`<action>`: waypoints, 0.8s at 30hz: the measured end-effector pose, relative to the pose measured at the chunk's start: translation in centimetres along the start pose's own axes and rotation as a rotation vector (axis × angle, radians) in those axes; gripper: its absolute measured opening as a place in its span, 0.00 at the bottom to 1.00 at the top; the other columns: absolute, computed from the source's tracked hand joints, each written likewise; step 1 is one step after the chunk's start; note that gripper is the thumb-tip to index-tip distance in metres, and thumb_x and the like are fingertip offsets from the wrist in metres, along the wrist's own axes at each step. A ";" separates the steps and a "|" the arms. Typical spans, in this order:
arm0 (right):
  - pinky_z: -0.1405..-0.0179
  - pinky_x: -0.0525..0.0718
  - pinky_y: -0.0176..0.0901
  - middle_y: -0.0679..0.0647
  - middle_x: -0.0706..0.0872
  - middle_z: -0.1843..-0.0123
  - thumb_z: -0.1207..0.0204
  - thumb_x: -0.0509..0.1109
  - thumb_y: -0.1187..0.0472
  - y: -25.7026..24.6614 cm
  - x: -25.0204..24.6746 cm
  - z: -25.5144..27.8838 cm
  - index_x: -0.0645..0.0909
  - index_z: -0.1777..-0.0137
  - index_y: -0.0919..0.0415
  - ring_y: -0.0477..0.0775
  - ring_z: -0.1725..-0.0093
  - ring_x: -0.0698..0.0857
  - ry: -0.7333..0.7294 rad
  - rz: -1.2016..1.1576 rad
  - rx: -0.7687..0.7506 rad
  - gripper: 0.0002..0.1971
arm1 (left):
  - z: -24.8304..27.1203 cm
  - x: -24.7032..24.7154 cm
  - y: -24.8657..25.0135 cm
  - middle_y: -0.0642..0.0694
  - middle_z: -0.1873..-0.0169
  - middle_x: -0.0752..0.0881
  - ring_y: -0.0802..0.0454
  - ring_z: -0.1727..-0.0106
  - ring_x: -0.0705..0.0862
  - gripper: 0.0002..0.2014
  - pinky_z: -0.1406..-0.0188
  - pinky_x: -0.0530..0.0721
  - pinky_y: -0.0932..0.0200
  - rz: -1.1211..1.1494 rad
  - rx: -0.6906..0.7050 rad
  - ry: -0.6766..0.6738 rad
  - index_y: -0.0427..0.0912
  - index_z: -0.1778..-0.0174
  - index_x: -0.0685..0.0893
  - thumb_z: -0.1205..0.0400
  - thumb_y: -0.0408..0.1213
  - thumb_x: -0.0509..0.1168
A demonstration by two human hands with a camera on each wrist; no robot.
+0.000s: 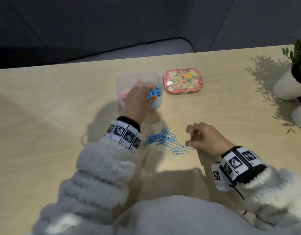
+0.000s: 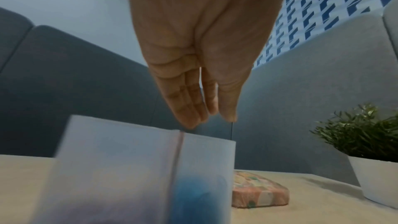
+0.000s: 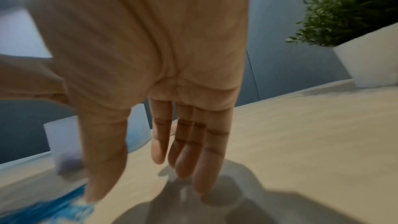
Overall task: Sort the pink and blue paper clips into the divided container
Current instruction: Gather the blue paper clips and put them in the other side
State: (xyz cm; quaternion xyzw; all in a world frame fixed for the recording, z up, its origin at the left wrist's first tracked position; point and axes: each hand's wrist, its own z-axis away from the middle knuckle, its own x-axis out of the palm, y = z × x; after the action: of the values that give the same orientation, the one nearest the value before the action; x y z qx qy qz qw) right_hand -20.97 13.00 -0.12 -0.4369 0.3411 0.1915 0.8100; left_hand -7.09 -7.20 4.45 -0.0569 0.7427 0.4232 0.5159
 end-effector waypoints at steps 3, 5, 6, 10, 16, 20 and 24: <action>0.62 0.68 0.31 0.42 0.70 0.62 0.44 0.83 0.62 1.0 1.6 1.4 0.73 0.49 0.54 0.43 0.62 0.71 -0.048 -0.024 -0.040 0.26 | 4.4 -0.2 -2.3 0.46 0.57 0.83 0.46 0.57 0.81 0.09 0.52 0.79 0.51 -0.023 -0.004 -0.116 0.41 0.51 0.82 0.26 0.34 0.68; 0.62 0.67 0.26 0.42 0.69 0.60 0.44 0.83 0.63 1.2 2.6 1.9 0.73 0.46 0.55 0.40 0.61 0.70 -0.030 -0.033 -0.047 0.29 | 7.3 0.2 -4.1 0.50 0.60 0.81 0.50 0.63 0.80 0.10 0.55 0.82 0.51 -0.052 -0.101 -0.283 0.42 0.52 0.81 0.28 0.34 0.71; 0.62 0.67 0.25 0.43 0.69 0.59 0.44 0.82 0.64 1.1 3.0 2.0 0.73 0.44 0.57 0.42 0.60 0.71 -0.013 -0.028 -0.050 0.29 | 8.4 0.5 -4.9 0.50 0.60 0.81 0.50 0.64 0.80 0.10 0.56 0.82 0.51 -0.065 -0.143 -0.346 0.42 0.53 0.81 0.29 0.34 0.71; 0.54 0.67 0.30 0.51 0.72 0.52 0.41 0.81 0.66 -0.3 4.1 1.0 0.75 0.36 0.62 0.50 0.52 0.75 0.024 -0.014 -0.080 0.32 | 10.7 1.8 -6.2 0.45 0.60 0.84 0.50 0.62 0.79 0.07 0.61 0.77 0.61 -0.012 -0.200 -0.402 0.40 0.57 0.83 0.30 0.31 0.70; 0.40 0.78 0.51 0.55 0.75 0.47 0.37 0.79 0.63 -3.6 4.8 -1.7 0.74 0.33 0.60 0.54 0.51 0.79 0.006 -0.043 -0.104 0.31 | 9.7 4.3 -4.2 0.40 0.57 0.85 0.44 0.58 0.80 0.08 0.56 0.74 0.56 0.042 -0.134 -0.359 0.38 0.54 0.82 0.28 0.30 0.68; 0.40 0.79 0.54 0.54 0.71 0.35 0.45 0.83 0.49 -3.5 3.7 -2.1 0.64 0.25 0.53 0.55 0.36 0.73 -0.007 0.131 -0.127 0.48 | 9.3 4.2 -3.8 0.38 0.46 0.78 0.39 0.44 0.78 0.29 0.44 0.77 0.49 -0.010 -0.070 -0.301 0.39 0.37 0.76 0.34 0.40 0.73; 0.43 0.78 0.50 0.54 0.69 0.34 0.50 0.83 0.42 -3.7 3.6 -2.7 0.56 0.21 0.50 0.56 0.35 0.69 -0.070 0.321 -0.211 0.57 | 8.5 4.5 -3.3 0.40 0.34 0.72 0.40 0.36 0.71 0.44 0.33 0.69 0.50 -0.146 -0.003 -0.454 0.41 0.25 0.64 0.36 0.47 0.75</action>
State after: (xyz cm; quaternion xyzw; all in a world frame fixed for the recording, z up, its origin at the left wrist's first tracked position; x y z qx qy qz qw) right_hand -17.23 8.78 -1.66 -0.4526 0.3562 0.3681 0.7299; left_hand -1.36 -1.87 -1.97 -0.0143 0.6009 0.3879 0.6988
